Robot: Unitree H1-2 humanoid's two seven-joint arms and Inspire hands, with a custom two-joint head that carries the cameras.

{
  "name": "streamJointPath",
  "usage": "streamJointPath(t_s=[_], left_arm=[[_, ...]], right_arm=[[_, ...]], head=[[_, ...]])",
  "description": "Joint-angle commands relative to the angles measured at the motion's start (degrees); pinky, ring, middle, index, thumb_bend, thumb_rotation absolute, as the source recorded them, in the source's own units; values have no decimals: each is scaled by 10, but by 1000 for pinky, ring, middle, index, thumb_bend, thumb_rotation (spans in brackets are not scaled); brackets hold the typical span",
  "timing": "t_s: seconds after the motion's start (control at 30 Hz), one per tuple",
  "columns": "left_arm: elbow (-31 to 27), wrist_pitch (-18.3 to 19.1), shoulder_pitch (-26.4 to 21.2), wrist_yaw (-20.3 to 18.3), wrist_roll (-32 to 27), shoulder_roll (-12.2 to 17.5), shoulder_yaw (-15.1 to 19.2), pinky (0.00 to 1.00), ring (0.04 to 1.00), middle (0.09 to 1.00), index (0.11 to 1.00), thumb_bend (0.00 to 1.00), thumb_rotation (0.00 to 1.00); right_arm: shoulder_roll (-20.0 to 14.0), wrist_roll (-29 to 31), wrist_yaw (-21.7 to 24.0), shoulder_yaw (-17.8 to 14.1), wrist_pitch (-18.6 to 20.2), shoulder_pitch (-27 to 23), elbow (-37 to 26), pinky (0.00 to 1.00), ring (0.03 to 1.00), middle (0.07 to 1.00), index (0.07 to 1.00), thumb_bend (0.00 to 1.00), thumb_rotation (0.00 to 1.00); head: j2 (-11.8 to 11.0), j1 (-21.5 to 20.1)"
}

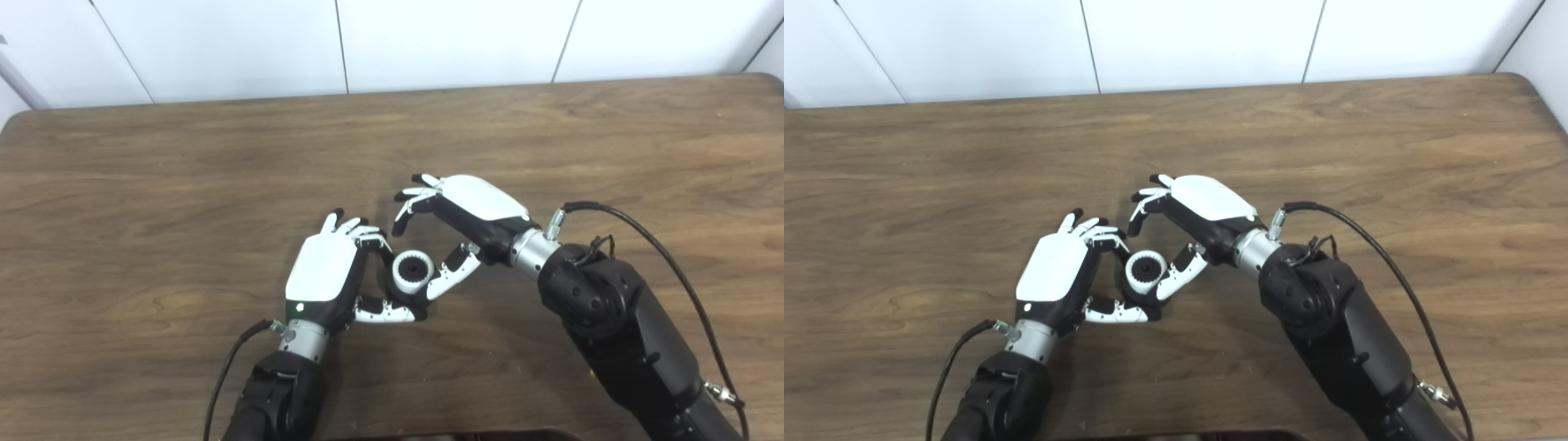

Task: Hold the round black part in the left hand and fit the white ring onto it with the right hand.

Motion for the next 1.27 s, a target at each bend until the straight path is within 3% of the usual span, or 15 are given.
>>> streamJointPath(t_s=[0.0,0.47,1.0,1.23], left_arm=[[-3,-9,-15,9,0,-1,1,1000,875,761,484,521,52],[3,-7,-17,14,1,-3,1,1000,874,760,484,521,53],[3,-7,-16,12,-8,4,8,1000,874,754,487,519,57],[-1,-4,-15,7,-9,8,11,1000,874,782,497,520,71]], right_arm=[[-4,-3,-3,-4,-13,-21,-7,1000,1000,904,668,950,225],[-11,6,-3,-17,-17,-24,-10,1000,998,916,679,977,240],[-40,19,5,-70,7,-3,-40,1000,990,923,683,948,299],[-37,18,-2,-75,5,6,-38,1000,980,918,685,947,338]], head=[[0,0],[-2,-1],[-4,-5],[-5,-5]])
